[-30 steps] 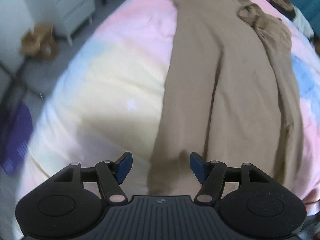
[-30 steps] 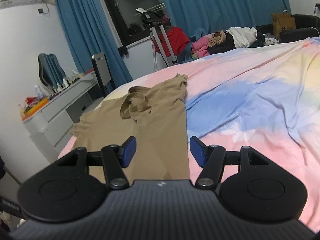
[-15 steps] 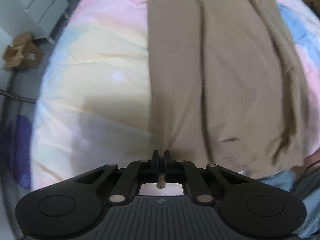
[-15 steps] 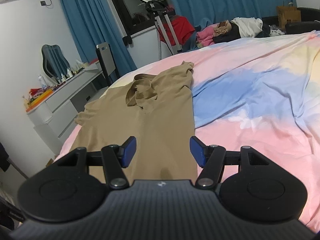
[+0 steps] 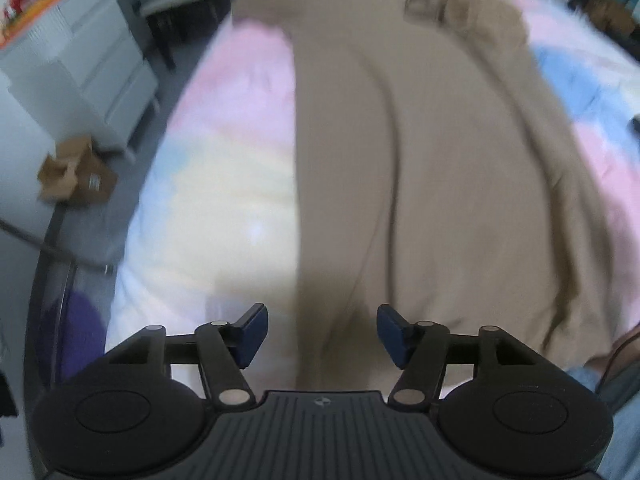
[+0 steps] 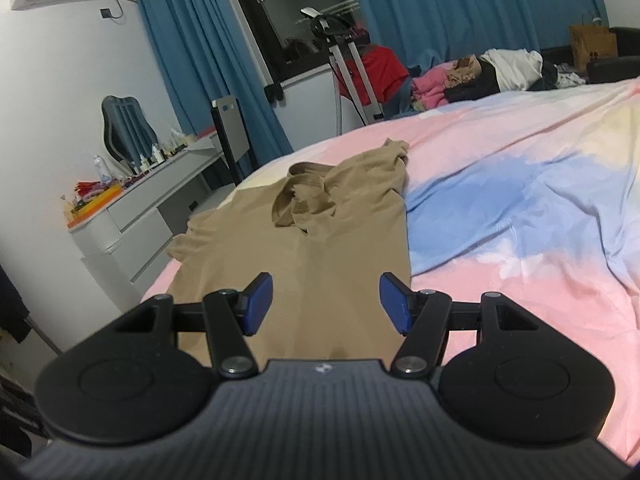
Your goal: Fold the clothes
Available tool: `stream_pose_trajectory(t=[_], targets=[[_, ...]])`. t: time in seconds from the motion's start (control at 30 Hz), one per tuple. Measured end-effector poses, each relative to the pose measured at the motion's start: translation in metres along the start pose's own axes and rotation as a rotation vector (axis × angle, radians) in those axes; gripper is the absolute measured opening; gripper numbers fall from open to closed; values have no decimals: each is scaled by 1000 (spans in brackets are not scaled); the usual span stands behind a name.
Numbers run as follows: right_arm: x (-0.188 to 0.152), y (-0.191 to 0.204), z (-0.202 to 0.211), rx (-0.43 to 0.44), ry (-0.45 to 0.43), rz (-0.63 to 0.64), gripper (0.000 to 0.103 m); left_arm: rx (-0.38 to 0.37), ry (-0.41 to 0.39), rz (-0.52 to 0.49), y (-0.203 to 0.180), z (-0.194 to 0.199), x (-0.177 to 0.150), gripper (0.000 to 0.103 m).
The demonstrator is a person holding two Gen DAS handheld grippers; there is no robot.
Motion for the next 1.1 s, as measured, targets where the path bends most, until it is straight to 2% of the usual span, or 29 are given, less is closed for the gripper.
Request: stream_pose_trajectory(t=[0.07,0.1,0.17,0.27,0.4,0.47,0.57,0.63,0.7,0.8,0.9,1.0,1.03,1.1], targets=[[2,1,1,6,-12,0,62,-20,-141,-11,-18,23,9,80],[3,1,2,9,-18,-1,62,-31,-216,-10,-27,34,15,83],[5,2,4,15,-30,-1,62,-48,-349,-22,-45,52,26,84],[5,3,7,19,-46,-1,62,-75,-488,-42,-80,65,38,85],[8,0,15,22,-95,-15,62,-149,-545,-35,-119,60,57,89],[10,-1,18,19,-121,-13,62,-165,-593,-76,-137,60,68,97],[13,-4,20,4,-149,-14,62,-184,-660,-130,-148,37,73,99],[13,-6,20,-4,-159,-11,62,-188,-690,-117,-152,24,74,102],[11,-7,19,-19,-160,-7,62,-197,-697,-88,-149,5,67,103],[6,-10,16,-36,-144,-11,62,-209,-657,-77,-139,-27,52,103],[1,-10,13,-38,-122,-16,62,-183,-653,-53,-121,-39,49,103],[-2,-7,6,-52,-105,8,63,-175,-685,-34,-110,-34,49,103],[-4,-5,3,-56,-98,18,73,-179,-694,-30,-107,-29,49,103],[-9,2,-3,-52,-84,50,86,-183,-708,-32,-101,-19,50,103]])
Point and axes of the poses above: each gripper's, at about its wrist camera, not at the fingertips, and z roughly against the way its jaws point, y to its left, x to its top, the point moved 7 cm from there along -z, roughly the way its jaws point, and after that the axes turned 2 degrees about x, right-handed, at the moved point
